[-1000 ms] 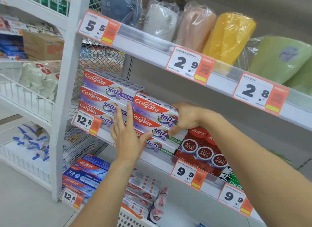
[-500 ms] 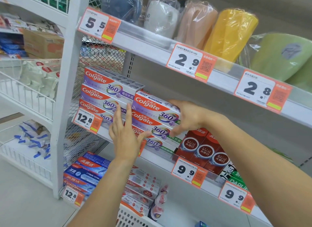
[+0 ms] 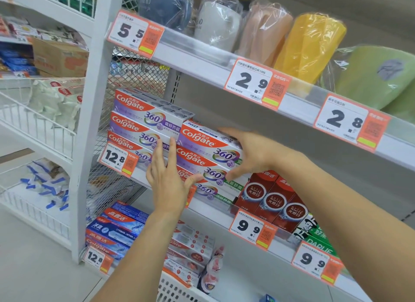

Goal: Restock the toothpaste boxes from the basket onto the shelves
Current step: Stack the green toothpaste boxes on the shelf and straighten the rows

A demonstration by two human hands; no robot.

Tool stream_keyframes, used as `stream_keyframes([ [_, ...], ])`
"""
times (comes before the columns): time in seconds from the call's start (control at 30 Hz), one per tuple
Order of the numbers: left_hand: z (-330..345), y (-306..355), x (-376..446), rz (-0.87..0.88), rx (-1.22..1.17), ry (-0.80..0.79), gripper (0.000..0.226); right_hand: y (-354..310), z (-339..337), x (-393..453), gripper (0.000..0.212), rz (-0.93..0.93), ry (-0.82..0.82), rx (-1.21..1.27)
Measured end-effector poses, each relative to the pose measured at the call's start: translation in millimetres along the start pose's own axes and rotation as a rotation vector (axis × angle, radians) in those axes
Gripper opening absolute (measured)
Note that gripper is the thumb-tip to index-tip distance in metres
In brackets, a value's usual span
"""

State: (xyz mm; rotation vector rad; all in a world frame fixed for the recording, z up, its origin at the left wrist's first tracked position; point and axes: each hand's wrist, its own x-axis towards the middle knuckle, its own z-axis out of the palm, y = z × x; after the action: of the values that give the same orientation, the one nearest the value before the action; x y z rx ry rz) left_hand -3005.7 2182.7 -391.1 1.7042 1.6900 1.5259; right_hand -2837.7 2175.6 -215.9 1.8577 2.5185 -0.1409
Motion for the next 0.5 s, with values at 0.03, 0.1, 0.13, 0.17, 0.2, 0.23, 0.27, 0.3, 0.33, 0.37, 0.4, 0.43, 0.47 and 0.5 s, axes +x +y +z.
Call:
stream_keyframes([
  [0.03, 0.5, -1.1, -0.3, 0.004, 0.007, 0.002, 0.113, -0.6, 1.6, -0.7, 0.115, -0.019, 0.016, -0.023],
  [0.1, 1.0, -3.0, -1.3, 0.012, 0.019, 0.006, 0.112, -1.2, 5.6, -1.2, 0.114, -0.033, 0.02, -0.027],
  [0.13, 1.4, -3.5, -1.5, 0.016, 0.018, 0.008, 0.112, 0.0, 7.1, -1.1, 0.114, -0.034, 0.021, -0.018],
  [0.17, 2.0, -4.0, -1.8, 0.018, 0.016, 0.01, 0.112, 2.1, 8.1, -0.1, 0.114, -0.037, 0.025, -0.012],
  [0.2, 2.2, -3.9, -1.9, 0.019, 0.018, 0.01, 0.111, 4.1, 8.5, 0.7, 0.114, -0.045, 0.027, -0.006],
  [0.23, 2.4, -3.5, -2.1, 0.02, 0.022, 0.011, 0.111, 6.3, 8.7, 1.7, 0.114, -0.051, 0.027, -0.001],
  [0.27, 2.7, -3.0, -2.1, 0.02, 0.025, 0.013, 0.111, 8.1, 8.0, 2.6, 0.115, -0.054, 0.024, 0.003],
  [0.3, 3.0, -2.8, -2.2, 0.019, 0.026, 0.017, 0.111, 9.4, 7.2, 2.8, 0.116, -0.047, 0.015, 0.008],
  [0.33, 3.1, -2.6, -2.4, 0.017, 0.026, 0.02, 0.111, 9.9, 6.3, 2.2, 0.118, -0.033, 0.002, 0.01],
  [0.37, 3.3, -2.5, -2.5, 0.016, 0.025, 0.023, 0.111, 9.8, 5.7, 0.6, 0.121, -0.019, -0.001, 0.004],
  [0.4, 3.0, -2.3, -2.5, 0.017, 0.024, 0.024, 0.111, 8.2, 5.9, -2.0, 0.124, -0.011, 0.019, -0.016],
  [0.43, 2.7, -2.4, -2.6, 0.018, 0.02, 0.027, 0.112, 5.2, 7.0, -5.3, 0.126, -0.017, 0.069, -0.05],
  [0.47, 2.3, -2.0, -2.5, 0.019, 0.013, 0.032, 0.112, 0.9, 9.6, -9.6, 0.125, -0.038, 0.145, -0.096],
  [0.5, 2.0, -1.8, -2.3, 0.021, 0.006, 0.037, 0.111, -4.3, 14.3, -13.9, 0.121, -0.072, 0.231, -0.155],
])
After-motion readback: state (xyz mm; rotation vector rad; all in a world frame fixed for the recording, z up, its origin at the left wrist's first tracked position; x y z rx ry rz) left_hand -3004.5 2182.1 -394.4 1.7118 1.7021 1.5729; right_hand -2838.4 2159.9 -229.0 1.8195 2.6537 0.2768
